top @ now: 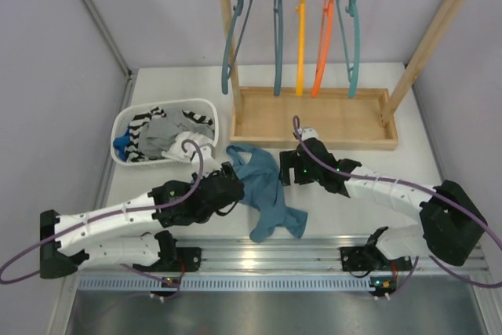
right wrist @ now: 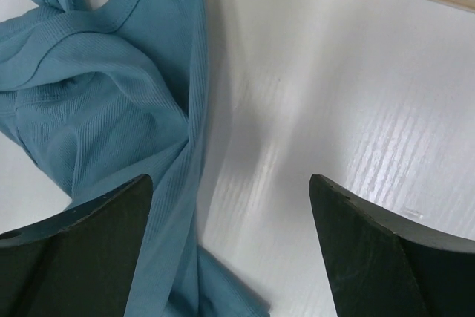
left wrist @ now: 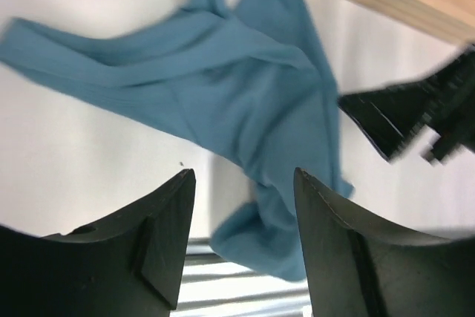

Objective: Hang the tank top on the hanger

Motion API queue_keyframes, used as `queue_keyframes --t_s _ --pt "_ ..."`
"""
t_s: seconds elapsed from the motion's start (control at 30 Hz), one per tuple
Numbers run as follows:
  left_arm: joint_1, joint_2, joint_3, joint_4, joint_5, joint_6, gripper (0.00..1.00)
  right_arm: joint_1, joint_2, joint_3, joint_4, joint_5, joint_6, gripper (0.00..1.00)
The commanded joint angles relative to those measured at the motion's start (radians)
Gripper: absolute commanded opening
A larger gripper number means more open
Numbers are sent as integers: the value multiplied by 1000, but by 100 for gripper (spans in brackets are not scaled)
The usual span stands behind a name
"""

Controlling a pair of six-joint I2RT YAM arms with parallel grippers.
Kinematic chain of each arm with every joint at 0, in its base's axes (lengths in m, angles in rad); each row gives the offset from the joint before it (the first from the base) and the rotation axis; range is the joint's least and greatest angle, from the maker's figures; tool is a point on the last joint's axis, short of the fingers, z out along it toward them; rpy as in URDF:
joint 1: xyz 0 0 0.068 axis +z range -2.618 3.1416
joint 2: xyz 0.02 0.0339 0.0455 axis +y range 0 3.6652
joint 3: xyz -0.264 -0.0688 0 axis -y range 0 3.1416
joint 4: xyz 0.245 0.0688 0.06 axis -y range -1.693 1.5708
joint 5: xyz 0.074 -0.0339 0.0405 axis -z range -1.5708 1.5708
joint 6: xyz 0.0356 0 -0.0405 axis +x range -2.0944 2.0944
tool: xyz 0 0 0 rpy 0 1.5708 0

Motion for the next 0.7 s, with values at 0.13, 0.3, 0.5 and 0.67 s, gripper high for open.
queue_keyframes --t_s 0.13,0.3,0.5,0.67 --pt "199 105 26 -315 -178 -301 58 67 114 154 120 52 -73 81" --pt "450 2 -127 -1 3 -34 53 87 219 232 169 66 -130 75" --pt "595 57 -179 118 160 68 54 121 356 335 215 116 -209 70" --pt "649 94 -254 274 267 94 58 141 459 419 238 167 -271 68"
